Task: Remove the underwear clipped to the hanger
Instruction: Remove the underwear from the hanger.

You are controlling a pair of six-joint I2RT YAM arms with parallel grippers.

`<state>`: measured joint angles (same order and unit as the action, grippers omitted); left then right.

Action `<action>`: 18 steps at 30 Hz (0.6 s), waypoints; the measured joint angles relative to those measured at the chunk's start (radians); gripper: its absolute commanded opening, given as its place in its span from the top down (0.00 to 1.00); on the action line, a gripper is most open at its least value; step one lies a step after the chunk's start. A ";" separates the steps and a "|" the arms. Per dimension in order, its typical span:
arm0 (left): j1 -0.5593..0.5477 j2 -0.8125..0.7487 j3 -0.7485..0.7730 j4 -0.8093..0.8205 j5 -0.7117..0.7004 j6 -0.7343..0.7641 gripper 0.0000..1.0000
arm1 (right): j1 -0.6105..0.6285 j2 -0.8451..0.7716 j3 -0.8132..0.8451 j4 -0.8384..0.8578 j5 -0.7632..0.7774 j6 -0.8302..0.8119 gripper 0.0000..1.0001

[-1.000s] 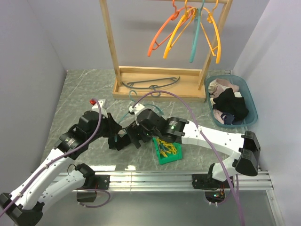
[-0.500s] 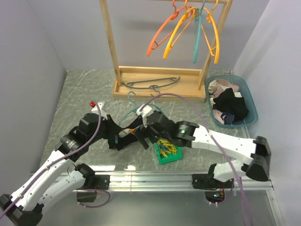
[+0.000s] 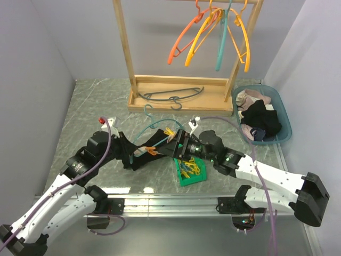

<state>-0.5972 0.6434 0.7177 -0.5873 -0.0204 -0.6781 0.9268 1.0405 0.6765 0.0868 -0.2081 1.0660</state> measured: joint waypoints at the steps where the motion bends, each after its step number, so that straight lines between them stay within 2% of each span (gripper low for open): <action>1: 0.000 -0.005 0.000 0.000 0.000 0.000 1.00 | -0.003 0.000 -0.036 0.030 -0.011 0.058 0.00; 8: 0.000 -0.032 -0.027 0.004 0.000 -0.012 1.00 | -0.004 0.040 -0.146 0.273 -0.076 0.359 0.02; 18: -0.002 -0.066 -0.029 0.006 0.000 -0.017 1.00 | -0.015 0.279 -0.142 0.480 -0.196 0.563 0.02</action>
<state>-0.5991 0.5774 0.6884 -0.5812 -0.0200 -0.6952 0.9115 1.3193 0.5350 0.5667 -0.4046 1.6291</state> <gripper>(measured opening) 0.200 0.981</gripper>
